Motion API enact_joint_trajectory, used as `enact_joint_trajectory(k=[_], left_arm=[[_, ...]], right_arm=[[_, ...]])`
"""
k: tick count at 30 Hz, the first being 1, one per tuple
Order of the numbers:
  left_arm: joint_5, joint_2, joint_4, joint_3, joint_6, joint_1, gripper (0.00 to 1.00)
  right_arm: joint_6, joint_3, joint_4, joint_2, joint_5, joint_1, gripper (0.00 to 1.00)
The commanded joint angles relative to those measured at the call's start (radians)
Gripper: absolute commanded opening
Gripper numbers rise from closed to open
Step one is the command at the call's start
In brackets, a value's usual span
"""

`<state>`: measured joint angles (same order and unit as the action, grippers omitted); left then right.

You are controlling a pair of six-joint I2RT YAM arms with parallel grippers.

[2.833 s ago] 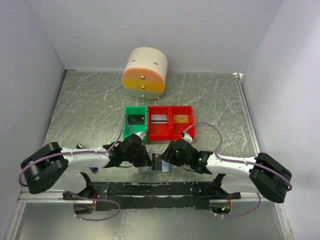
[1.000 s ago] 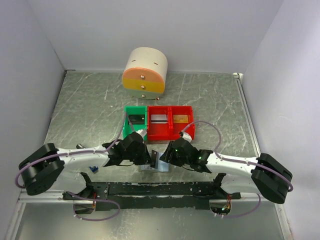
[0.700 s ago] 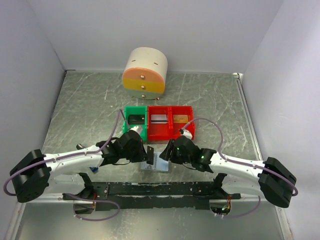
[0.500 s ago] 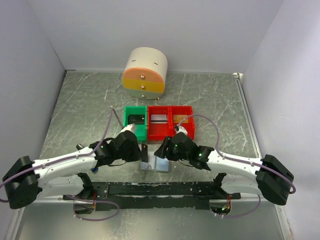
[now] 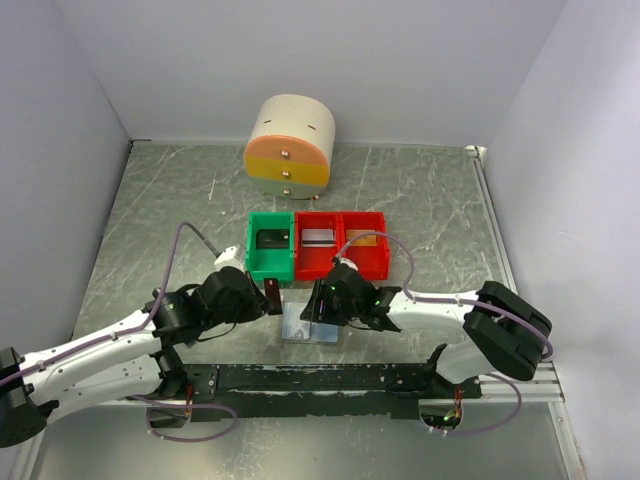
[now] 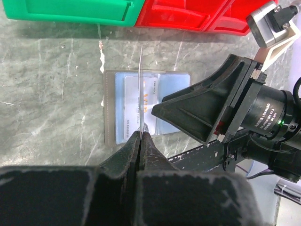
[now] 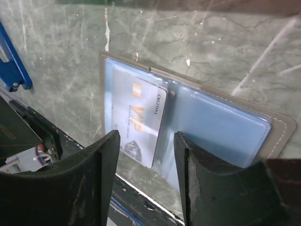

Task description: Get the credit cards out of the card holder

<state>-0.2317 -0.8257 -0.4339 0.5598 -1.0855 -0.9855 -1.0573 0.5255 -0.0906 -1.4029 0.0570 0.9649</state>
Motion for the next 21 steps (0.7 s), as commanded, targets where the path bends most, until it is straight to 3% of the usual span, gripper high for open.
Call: enact_joint_trajectory(k=[1,6,14,17,21], left_arm=[[0.037,-0.001,0.054,-0.015,0.053,-0.001,0.07],[0.148,-0.023,0.183,-0.073,0.063,0.045,0.07],[0.371,0.085,0.35,-0.144,0.129,0.187,0.07],[0.441,0.118,0.371,-0.164,0.137,0.245,0.07],[0.559,0.142,0.415,-0.187,0.143,0.325,0.07]], right_arm=[[0.035,0.005,0.061,0.03,-0.044,-0.004,0.54],[0.086,-0.058,-0.095,0.188,-0.016,-0.004,0.65],[0.124,-0.095,0.025,0.436,-0.185,-0.034,0.84],[0.161,-0.08,0.073,0.455,-0.07,-0.139,0.86],[0.165,-0.113,-0.015,0.473,0.177,-0.317,0.86]])
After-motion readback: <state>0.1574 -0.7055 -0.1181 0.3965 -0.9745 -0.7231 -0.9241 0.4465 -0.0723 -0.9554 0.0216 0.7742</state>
